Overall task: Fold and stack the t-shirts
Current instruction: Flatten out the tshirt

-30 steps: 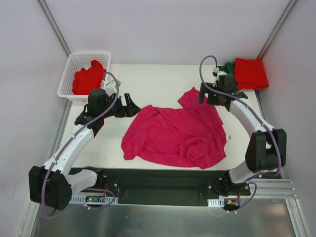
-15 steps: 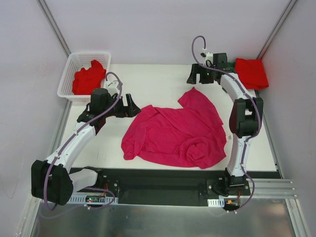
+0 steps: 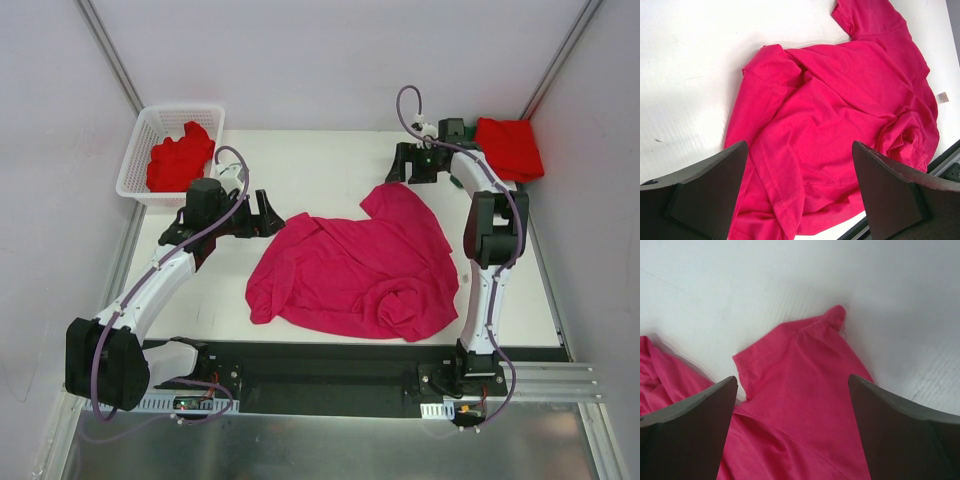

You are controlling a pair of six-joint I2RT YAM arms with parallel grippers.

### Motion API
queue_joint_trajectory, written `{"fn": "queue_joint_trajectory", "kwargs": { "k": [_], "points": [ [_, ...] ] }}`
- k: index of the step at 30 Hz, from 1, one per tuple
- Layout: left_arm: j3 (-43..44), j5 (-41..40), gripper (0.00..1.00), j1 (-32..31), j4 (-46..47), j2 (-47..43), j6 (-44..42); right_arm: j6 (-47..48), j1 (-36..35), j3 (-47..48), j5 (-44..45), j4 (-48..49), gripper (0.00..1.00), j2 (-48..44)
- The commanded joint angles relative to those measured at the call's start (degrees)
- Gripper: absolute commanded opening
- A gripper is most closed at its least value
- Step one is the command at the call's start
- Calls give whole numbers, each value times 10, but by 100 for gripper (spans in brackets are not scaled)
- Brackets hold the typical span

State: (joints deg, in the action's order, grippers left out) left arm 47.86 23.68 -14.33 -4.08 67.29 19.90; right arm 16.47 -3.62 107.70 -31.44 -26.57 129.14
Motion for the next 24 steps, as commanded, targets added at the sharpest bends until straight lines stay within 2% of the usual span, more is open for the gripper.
{"fn": "queue_joint_trajectory", "kwargs": {
  "k": [1,9,15,24],
  "points": [
    [14,-7,85,-4,19,-4,-14,29,3,61,-62,-25,96,18],
    [14,-16,85,-4,19,-1,-7,24,5,177,-110,-110,96,88],
    [24,-17,85,-4,19,6,-8,-32,7,177,-120,-111,96,92],
    [19,-18,84,-4,19,0,-10,-83,12,210,-81,-128,98,121]
  ]
}}
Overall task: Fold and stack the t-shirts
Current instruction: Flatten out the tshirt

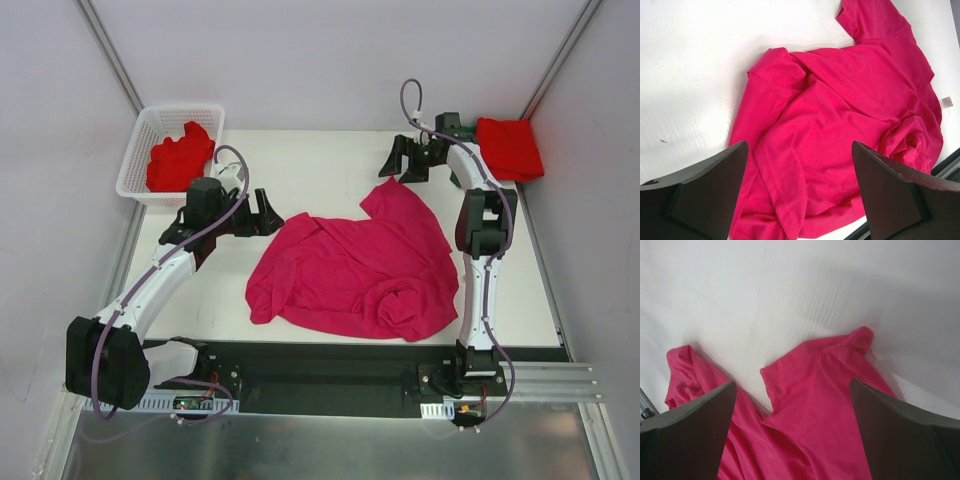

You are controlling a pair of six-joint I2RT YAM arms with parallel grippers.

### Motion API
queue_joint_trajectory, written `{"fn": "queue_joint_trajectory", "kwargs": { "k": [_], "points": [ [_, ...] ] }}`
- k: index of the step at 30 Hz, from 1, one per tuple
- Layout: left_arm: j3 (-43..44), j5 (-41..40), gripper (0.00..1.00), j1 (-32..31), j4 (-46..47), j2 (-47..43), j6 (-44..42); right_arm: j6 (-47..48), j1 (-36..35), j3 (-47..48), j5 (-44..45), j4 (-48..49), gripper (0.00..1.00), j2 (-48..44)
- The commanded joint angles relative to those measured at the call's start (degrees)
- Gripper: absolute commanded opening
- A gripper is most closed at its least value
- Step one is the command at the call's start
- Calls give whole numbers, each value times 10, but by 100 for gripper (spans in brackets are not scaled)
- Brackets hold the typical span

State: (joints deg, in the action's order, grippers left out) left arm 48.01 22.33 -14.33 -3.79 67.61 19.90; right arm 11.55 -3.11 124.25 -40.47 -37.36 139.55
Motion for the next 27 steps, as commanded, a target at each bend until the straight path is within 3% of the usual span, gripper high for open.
{"fn": "queue_joint_trajectory", "kwargs": {
  "k": [1,10,27],
  "points": [
    [17,-5,84,-4,17,-4,-9,-44,7,49,12,-22,98,21],
    [24,-4,84,-4,15,5,-14,-24,8,96,63,-60,96,46],
    [38,-6,84,-4,15,23,-12,-11,15,127,47,-90,96,76]
  ]
}}
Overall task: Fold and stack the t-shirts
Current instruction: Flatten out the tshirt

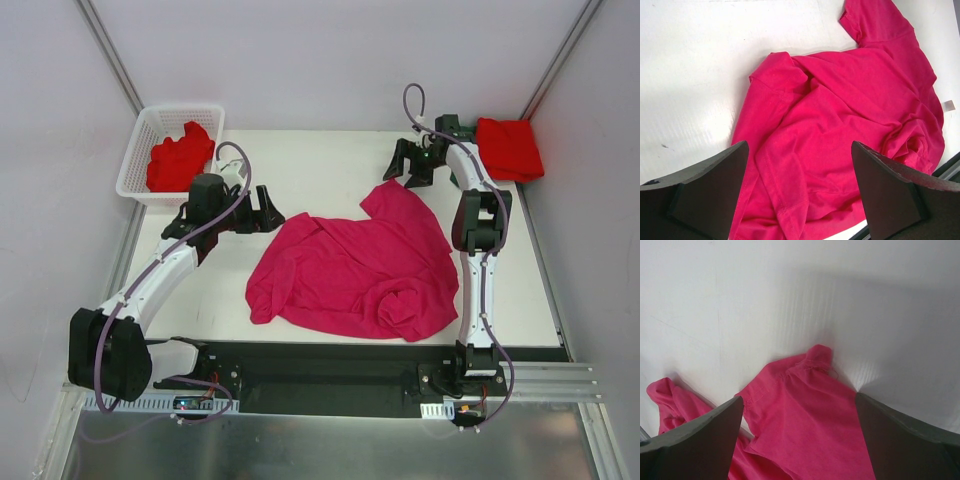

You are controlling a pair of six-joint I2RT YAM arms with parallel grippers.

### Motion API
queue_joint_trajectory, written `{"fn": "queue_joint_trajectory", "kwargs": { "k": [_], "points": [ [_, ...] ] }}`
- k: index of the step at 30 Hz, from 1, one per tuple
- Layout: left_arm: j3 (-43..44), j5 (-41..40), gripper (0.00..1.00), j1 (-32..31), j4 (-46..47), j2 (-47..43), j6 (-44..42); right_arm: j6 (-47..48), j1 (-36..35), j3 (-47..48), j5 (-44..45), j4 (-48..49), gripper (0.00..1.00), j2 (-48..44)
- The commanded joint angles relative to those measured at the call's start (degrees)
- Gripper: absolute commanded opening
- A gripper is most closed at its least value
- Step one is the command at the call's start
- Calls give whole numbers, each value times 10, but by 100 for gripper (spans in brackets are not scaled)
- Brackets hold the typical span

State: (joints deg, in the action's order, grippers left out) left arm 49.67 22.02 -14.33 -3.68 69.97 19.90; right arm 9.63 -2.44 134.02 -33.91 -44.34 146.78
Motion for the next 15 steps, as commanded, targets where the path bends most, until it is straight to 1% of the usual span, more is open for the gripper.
{"fn": "queue_joint_trajectory", "kwargs": {
  "k": [1,3,6,9,12,15],
  "points": [
    [22,-3,84,-4,15,1,-13,7,9,28,-15,-18,96,3],
    [22,-5,83,-4,15,2,-13,6,11,27,-17,-18,96,3],
    [22,-5,83,-3,15,6,-12,0,15,24,-43,-18,96,4],
    [23,-4,83,-4,15,8,-11,-3,16,19,-48,-24,98,4],
    [23,-3,83,-4,15,8,-12,-5,16,0,-58,-34,99,-3],
    [19,-2,83,-4,15,4,-13,-8,14,-38,-69,-33,99,-17]
  ]
}}
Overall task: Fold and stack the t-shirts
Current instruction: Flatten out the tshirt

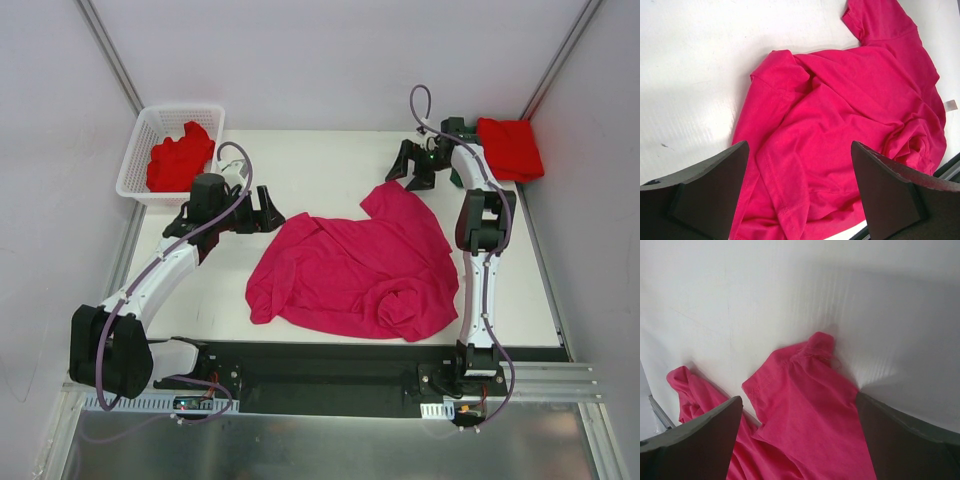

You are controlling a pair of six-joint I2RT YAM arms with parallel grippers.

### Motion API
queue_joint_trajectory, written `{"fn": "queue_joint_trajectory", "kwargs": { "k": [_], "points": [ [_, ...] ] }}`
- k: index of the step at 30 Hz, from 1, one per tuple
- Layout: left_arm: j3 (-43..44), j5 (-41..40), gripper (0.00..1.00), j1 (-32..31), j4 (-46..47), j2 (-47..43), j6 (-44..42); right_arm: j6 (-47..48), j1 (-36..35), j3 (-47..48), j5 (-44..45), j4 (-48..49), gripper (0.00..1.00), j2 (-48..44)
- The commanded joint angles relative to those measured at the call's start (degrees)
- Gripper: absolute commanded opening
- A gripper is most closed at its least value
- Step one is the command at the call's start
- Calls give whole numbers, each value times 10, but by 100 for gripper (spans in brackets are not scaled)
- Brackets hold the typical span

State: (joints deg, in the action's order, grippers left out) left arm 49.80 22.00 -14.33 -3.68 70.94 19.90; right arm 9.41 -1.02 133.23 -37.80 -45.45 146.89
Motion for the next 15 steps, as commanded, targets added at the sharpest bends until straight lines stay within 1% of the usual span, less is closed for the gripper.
{"fn": "queue_joint_trajectory", "kwargs": {
  "k": [1,8,12,15],
  "points": [
    [16,0,83,-4,15,-6,-14,-7,-1,-41,-32,-23,99,-22],
    [11,3,83,-3,15,-17,-14,-9,-22,-121,-42,-23,97,-57],
    [8,10,83,-4,14,-24,-15,-8,-47,-211,-26,-9,96,-108],
    [6,20,83,-3,14,-32,-18,-14,-71,-261,-7,3,95,-136]
  ]
}}
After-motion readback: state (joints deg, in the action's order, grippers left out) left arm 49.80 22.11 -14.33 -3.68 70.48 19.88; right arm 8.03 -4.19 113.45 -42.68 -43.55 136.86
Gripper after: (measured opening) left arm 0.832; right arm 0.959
